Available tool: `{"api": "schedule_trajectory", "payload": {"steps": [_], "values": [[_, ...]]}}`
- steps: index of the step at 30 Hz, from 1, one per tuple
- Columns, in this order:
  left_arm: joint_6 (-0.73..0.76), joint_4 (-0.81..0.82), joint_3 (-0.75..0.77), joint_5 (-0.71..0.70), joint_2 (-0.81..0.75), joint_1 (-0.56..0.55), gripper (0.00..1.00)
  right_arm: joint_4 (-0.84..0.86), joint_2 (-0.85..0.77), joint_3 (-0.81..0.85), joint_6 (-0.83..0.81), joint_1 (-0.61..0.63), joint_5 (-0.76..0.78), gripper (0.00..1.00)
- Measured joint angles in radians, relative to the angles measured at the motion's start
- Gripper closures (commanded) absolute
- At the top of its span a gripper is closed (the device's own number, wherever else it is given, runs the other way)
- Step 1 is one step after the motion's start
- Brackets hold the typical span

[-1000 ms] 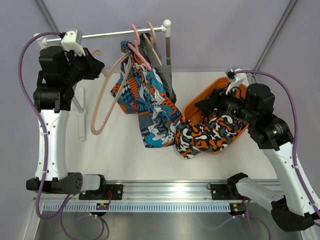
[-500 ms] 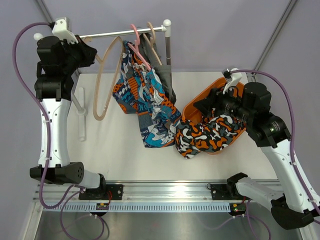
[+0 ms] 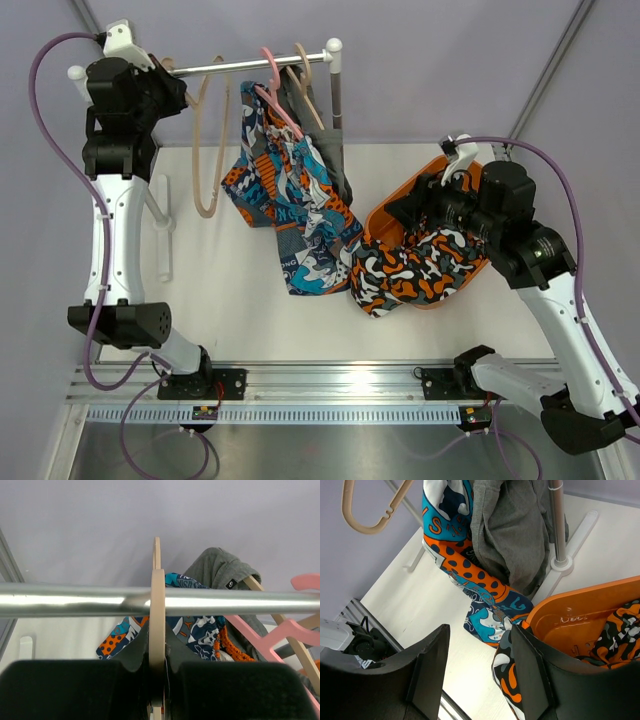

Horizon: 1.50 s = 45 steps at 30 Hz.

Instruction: Remove the shorts from the hanger

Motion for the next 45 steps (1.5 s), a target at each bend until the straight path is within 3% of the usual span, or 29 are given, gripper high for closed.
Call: {"api": "schedule_trajectory", "payload": {"steps": [12,17,31,45], "values": [[-0.001,-0.016,0.038,-0.054,0.052,0.000,0.99,0.026,0.013,0.000,0.000,0.010,0.001,0.41],[-0.005,-0.044,0.058,-0.104,0.059,0.000,0.74,0.026,0.013,0.000,0.000,0.015,0.001,0.40],[-0.014,-0.040,-0.076,-0.239,-0.066,0.000,0.35,0.025,0.012,0.000,0.000,0.022,0.009,0.41],[-0.011,0.023,-0.229,-0.310,-0.475,-0.079,0.34,-0.006,-0.027,-0.010,-0.007,0.026,0.040,0.40]]}}
